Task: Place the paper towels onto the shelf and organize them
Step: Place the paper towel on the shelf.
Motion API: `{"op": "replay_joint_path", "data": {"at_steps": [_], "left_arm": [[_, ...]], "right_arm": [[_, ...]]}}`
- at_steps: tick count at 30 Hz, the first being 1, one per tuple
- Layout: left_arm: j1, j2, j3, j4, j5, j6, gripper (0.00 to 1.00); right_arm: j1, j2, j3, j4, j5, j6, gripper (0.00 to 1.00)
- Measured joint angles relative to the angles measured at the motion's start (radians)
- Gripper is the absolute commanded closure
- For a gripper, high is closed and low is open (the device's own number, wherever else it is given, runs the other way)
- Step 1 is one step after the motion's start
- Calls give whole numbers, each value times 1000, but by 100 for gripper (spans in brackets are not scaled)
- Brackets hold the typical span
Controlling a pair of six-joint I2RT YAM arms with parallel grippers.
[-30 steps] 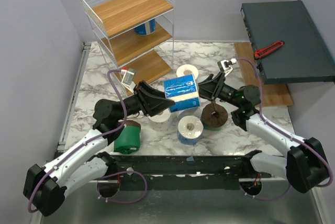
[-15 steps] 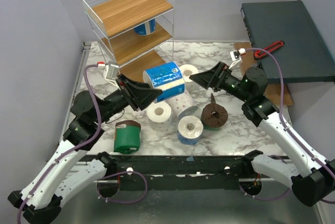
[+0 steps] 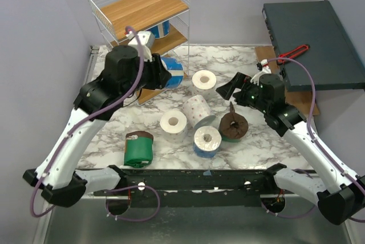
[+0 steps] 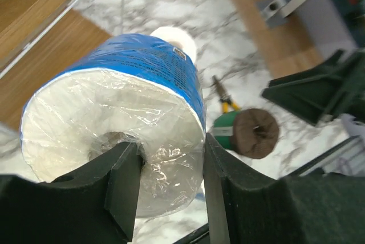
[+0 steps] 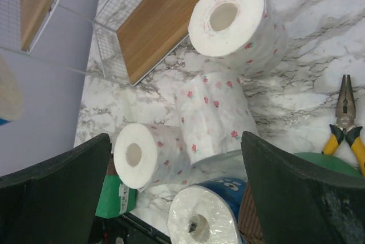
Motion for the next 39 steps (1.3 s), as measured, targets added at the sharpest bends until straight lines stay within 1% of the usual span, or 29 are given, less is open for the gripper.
{"op": "replay_joint_path", "data": {"at_steps": [2,3,6,10,16,21,28,32,39], "left_arm": [[0,70,55,-84,-38,29,98],[0,121,105,-139,-64,53,98],[0,236,249,-237,-129,102,98],[1,357,426,-312,-200,159,99],[1,462,551,-383,-262,209,97],[1,525,600,-403,-285,250,93],[1,560,595,-401,-343,339,90],[1,570,595,-393,-371,388,85],[1,605,598,-359,-430,470,80]], "right_arm": [[0,-19,-2,-10,22,-8,2],[0,-28,-3,-12,29,-12,2],[0,-43,-6,-14,45,-14,2],[0,-43,-23,-14,49,-13,3],[0,-32,-50,10,45,-9,5],[0,6,-70,61,16,0,6],[0,28,-71,92,-12,6,7],[0,27,-82,103,-23,6,7],[0,21,-87,102,-38,6,7]]}}
